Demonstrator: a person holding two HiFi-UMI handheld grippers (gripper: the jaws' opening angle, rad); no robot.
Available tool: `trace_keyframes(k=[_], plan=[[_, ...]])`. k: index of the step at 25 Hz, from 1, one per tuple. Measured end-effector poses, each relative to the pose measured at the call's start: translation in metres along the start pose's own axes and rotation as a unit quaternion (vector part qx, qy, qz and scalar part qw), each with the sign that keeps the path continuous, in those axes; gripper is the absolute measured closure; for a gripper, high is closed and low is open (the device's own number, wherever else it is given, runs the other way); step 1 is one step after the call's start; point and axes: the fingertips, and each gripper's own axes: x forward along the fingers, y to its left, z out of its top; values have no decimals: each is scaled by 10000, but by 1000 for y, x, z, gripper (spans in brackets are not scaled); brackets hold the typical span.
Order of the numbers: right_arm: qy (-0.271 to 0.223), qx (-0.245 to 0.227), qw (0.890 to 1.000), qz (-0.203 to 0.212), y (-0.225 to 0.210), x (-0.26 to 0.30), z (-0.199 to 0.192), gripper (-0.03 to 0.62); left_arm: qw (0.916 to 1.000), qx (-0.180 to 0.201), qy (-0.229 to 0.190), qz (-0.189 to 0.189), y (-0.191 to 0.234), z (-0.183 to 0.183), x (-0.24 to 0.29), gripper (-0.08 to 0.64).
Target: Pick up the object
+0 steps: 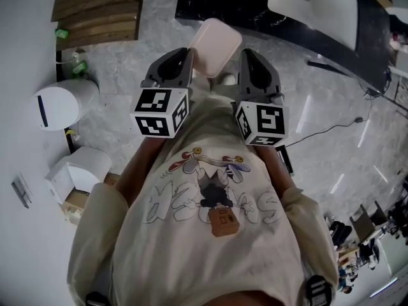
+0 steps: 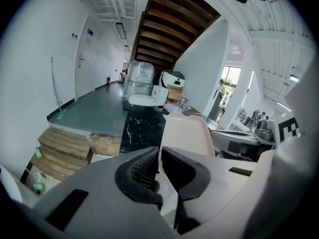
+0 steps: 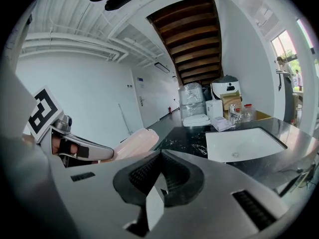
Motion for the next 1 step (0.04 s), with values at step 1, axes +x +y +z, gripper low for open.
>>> trace_keyframes(k=[1], plan=[[-16,-2,10000,-12,-2,1,2,575,10000,13,-6,-12,-1,2,2,526]])
